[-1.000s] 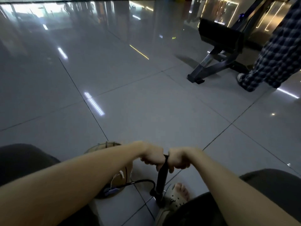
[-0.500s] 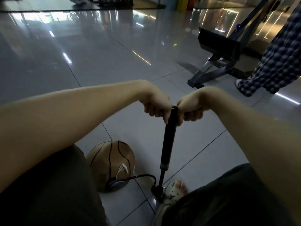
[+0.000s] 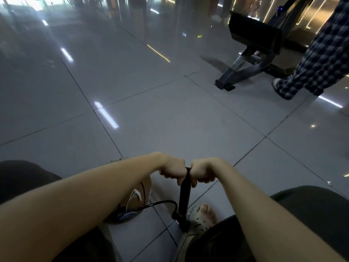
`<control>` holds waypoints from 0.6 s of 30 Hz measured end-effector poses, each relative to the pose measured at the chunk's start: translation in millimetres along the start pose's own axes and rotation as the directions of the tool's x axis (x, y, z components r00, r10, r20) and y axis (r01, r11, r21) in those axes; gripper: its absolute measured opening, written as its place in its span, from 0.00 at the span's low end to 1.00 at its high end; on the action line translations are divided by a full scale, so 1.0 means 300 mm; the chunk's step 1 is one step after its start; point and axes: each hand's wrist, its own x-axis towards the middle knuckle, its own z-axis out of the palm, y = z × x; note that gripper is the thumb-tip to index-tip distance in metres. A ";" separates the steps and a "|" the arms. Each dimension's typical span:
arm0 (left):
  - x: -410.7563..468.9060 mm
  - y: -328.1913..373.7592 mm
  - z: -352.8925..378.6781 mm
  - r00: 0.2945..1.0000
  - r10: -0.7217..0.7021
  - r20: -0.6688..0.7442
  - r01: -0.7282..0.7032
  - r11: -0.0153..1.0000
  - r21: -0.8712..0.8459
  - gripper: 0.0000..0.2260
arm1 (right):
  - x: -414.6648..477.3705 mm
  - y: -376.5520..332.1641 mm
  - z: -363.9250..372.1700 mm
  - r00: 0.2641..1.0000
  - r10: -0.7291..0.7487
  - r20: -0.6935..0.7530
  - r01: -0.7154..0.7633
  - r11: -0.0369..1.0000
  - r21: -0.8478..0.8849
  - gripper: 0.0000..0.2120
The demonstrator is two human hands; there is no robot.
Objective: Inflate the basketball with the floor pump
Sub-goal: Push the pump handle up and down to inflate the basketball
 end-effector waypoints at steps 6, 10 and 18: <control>-0.085 0.013 0.029 1.000 -0.025 -0.018 0.025 0.999 0.028 0.10 | -0.075 -0.040 0.022 0.999 0.012 0.044 -0.009 0.998 -0.062 0.02; -0.230 0.059 -0.092 1.000 -0.001 -0.028 0.001 1.000 -0.016 0.12 | -0.231 -0.093 -0.097 0.999 -0.023 0.031 0.025 0.998 -0.058 0.06; -0.398 0.141 -0.412 0.998 0.051 -0.027 -0.054 0.994 -0.097 0.11 | -0.447 -0.130 -0.383 0.994 -0.100 -0.034 0.101 0.993 0.053 0.14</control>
